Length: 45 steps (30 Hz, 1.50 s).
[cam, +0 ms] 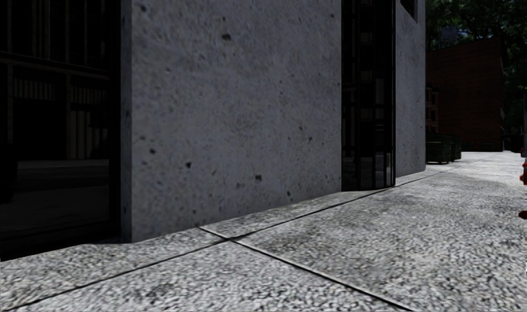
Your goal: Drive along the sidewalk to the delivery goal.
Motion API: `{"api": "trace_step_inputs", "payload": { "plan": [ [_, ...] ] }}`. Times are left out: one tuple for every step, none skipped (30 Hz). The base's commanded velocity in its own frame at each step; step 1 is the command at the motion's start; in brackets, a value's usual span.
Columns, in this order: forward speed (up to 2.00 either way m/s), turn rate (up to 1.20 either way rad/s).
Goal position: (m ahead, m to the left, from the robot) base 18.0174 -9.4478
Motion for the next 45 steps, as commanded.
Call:
{"api": "trace_step_inputs", "payload": {
  "plan": [
    [1.32,-0.62],
    [1.32,-0.62],
    [1.32,-0.62],
    [1.32,-0.62],
    [1.32,-0.62],
    [1.32,-0.62],
    [1.32,-0.62],
    [1.32,-0.62],
    [1.32,-0.62],
    [1.32,-0.62],
    [1.32,-0.62],
    [1.32,-0.62],
    [1.32,-0.62],
    [1.32,-0.62],
    [1.32,-0.62],
    [1.32,-0.62],
    [1.32,-0.62],
    [1.32,-0.62],
    [1.32,-0.62],
    [1.32,-0.62],
    [1.32,-0.62],
    [1.32,-0.62],
    [1.32,-0.62],
    [1.32,-0.62],
    [1.32,-0.62],
    [1.32,-0.62],
    [1.32,-0.62],
    [1.32,-0.62],
    [1.32,-0.62],
    [1.32,-0.62],
    [1.32,-0.62],
    [1.32,-0.62],
    [1.32,-0.62],
    [1.32,-0.62],
    [1.32,-0.62],
    [1.32,-0.62],
    [1.32,-0.62],
    [1.32,-0.62],
    [1.32,-0.59],
    [1.32,-0.36],
    [1.33,0.0],
    [1.33,0.0],
    [1.33,0.0],
    [1.33,0.0],
    [1.33,0.0]
  ]
}}
